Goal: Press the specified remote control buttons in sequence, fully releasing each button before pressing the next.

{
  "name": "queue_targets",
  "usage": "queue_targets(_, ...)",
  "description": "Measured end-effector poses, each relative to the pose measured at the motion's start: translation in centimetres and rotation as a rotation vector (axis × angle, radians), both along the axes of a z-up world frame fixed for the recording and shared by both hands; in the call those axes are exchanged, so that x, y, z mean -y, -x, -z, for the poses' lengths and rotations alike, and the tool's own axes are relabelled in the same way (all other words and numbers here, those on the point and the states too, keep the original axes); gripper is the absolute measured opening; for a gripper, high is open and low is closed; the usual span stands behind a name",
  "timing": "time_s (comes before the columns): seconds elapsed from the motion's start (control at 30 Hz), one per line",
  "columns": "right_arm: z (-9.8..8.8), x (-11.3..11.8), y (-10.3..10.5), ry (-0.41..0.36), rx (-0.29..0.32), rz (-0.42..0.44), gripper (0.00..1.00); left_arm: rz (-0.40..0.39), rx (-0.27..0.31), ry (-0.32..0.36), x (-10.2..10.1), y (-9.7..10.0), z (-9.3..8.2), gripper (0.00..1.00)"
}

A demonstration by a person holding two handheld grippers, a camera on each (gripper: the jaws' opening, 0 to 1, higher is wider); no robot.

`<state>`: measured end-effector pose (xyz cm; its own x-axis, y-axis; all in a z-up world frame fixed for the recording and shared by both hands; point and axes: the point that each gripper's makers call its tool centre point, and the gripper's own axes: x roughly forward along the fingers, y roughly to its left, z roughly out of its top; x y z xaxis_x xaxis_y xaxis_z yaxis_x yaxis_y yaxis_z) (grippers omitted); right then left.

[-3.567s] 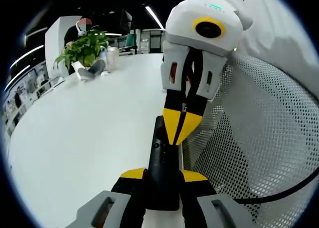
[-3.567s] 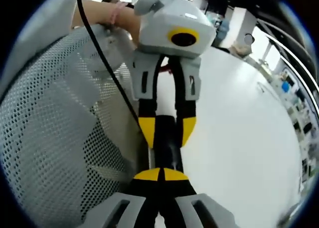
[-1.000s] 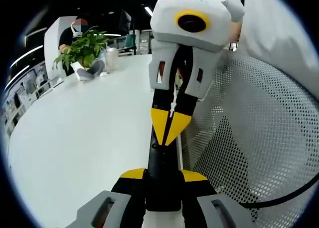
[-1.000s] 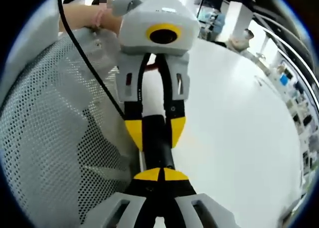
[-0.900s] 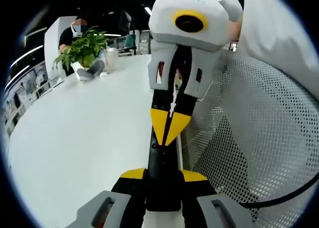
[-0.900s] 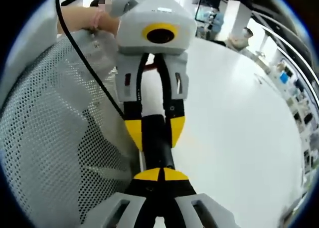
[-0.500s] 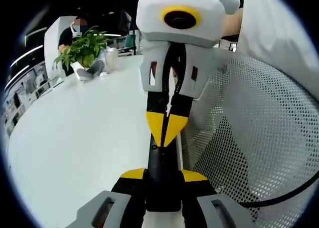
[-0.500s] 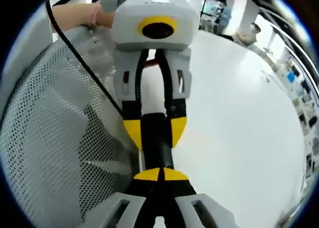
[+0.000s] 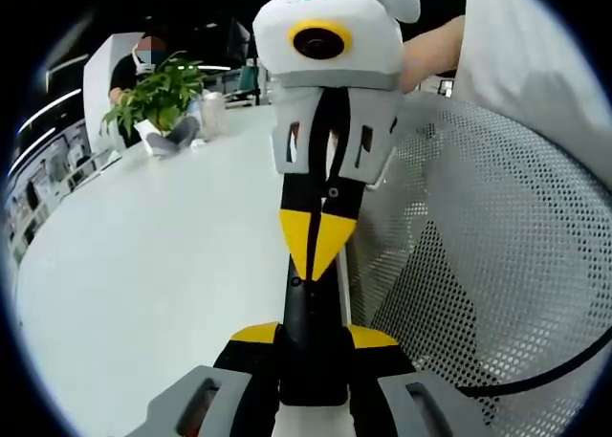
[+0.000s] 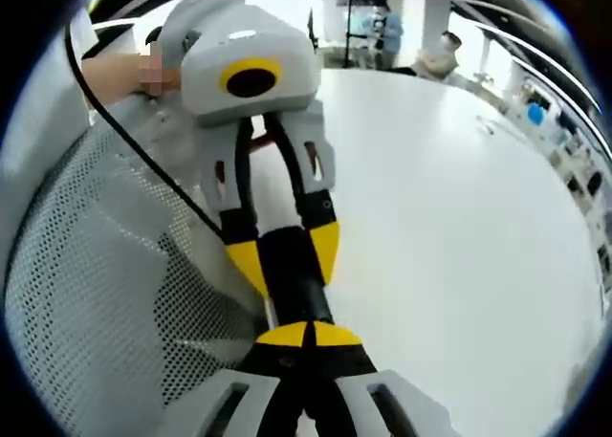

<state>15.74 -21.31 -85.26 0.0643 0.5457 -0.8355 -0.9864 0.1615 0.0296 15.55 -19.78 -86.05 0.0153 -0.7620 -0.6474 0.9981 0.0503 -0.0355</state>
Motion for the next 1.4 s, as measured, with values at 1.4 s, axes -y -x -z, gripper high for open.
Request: queue_targets(1.4,0.7,-0.3,-1.6,0.156,-0.228,0.052,0.0,0.004,0.008,-0.004,0.1,-0.2,0.0,0.25)
